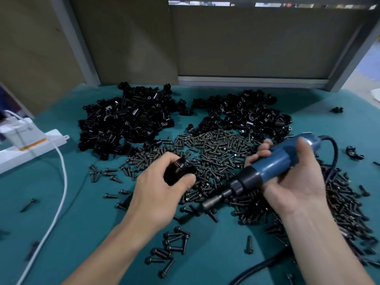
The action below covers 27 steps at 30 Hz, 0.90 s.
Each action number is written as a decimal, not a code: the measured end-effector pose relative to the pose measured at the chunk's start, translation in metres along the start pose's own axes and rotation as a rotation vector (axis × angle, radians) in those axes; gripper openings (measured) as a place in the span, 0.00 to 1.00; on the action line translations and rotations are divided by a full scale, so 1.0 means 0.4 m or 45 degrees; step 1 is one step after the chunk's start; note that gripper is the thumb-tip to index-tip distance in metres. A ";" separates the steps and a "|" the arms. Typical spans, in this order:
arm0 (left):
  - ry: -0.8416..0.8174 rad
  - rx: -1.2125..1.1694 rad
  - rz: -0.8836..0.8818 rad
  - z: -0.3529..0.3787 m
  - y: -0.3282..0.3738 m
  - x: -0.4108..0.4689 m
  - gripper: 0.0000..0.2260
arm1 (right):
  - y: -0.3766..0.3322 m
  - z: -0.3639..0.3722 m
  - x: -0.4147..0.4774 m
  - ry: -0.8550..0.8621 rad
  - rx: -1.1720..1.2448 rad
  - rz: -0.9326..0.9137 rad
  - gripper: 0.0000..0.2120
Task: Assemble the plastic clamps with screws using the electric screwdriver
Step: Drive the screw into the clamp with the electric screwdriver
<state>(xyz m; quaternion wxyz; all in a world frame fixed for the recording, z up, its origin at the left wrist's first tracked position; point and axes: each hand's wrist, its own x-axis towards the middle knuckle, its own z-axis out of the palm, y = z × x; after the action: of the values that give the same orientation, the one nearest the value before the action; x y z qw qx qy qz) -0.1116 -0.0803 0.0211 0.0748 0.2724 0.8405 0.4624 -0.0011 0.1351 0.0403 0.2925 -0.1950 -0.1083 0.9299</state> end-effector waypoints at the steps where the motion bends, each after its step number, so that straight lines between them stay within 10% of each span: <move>1: 0.004 0.038 0.024 0.002 0.003 -0.005 0.08 | 0.005 0.001 0.000 0.016 -0.014 0.033 0.28; 27: 0.067 0.130 0.082 0.018 -0.003 -0.008 0.20 | 0.032 -0.007 0.005 -0.008 -0.309 0.241 0.37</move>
<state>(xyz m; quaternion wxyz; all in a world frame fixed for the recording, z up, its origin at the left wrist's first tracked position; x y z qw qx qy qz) -0.1064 -0.0771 0.0156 0.0237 0.2905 0.8554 0.4281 -0.0078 0.1263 0.0333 0.1777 -0.2355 -0.2019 0.9339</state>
